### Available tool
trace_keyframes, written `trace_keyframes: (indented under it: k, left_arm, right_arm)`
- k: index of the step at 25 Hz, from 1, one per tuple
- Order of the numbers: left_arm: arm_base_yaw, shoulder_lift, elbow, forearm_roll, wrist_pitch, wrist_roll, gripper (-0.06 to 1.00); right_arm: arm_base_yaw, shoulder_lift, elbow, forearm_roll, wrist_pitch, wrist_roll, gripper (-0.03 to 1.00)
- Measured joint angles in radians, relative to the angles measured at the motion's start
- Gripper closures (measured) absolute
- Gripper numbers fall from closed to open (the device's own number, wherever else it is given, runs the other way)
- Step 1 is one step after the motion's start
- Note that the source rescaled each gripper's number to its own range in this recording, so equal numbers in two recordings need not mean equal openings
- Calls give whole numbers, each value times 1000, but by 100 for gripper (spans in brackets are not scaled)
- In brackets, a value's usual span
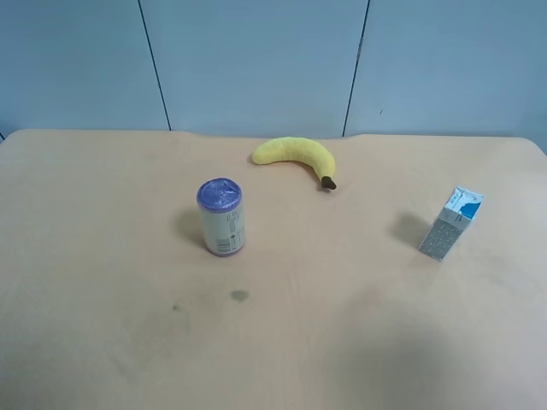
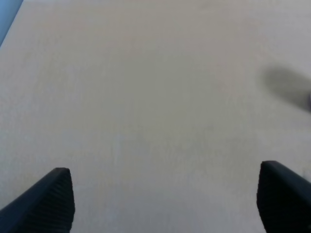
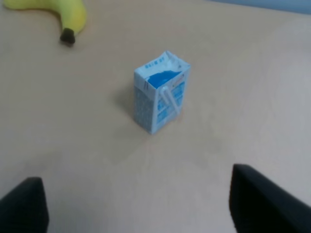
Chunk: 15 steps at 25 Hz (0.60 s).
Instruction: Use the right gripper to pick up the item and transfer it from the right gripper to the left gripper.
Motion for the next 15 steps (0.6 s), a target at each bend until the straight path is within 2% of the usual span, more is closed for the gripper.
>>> trace_keyframes:
  k: [15]
  left_arm:
    - [0, 0, 0, 0, 0, 0, -6]
  right_arm:
    - [0, 0, 0, 0, 0, 0, 42]
